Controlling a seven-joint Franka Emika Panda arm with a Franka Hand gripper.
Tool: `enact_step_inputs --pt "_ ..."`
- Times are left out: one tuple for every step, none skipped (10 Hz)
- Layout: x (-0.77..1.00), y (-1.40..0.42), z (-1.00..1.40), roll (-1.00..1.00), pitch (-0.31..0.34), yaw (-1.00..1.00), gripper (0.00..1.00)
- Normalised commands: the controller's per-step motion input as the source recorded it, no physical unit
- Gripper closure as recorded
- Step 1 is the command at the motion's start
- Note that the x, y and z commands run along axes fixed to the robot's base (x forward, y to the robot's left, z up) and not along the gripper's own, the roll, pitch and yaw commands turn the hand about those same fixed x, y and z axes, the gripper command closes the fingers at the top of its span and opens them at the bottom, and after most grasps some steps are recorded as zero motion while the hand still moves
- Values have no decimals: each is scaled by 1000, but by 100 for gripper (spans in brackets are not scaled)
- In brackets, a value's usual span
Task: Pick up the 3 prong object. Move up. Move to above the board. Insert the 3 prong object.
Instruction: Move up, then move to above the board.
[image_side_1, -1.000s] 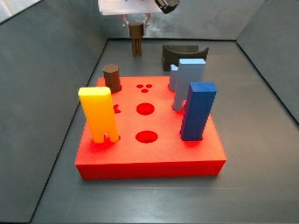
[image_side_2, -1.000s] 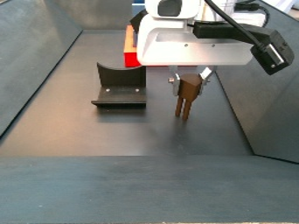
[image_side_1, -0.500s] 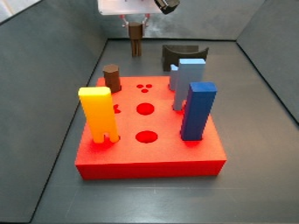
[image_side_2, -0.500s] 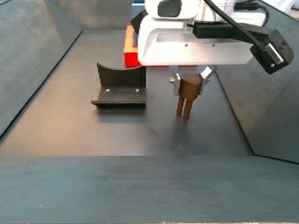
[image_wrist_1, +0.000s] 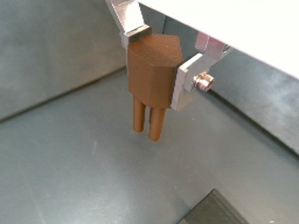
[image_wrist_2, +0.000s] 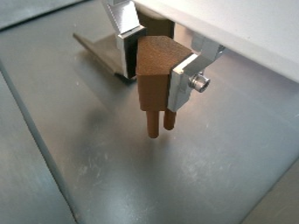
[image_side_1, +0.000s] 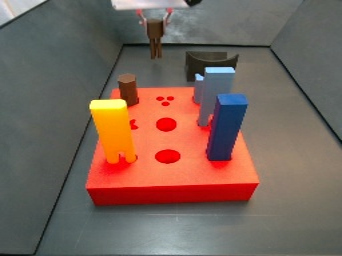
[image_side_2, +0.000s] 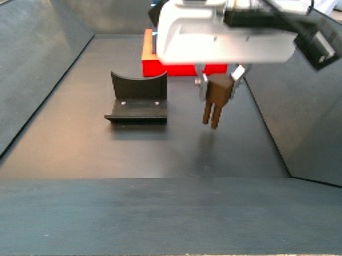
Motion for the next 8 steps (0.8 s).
enact_step_inputs --pt "-32 -18 490 38 44 -30 100" --pt "-28 -8 296 62 46 -21 100" --pt "44 -109 1000 164 -161 139 100" --pt "48 -113 1000 172 -158 146 100" --pt "33 -110 1000 178 -92 113 100" --pt "26 -107 1000 173 -50 83 100" --pt "22 -101 1000 156 6 55 100" --pt "19 -98 1000 139 29 42 100"
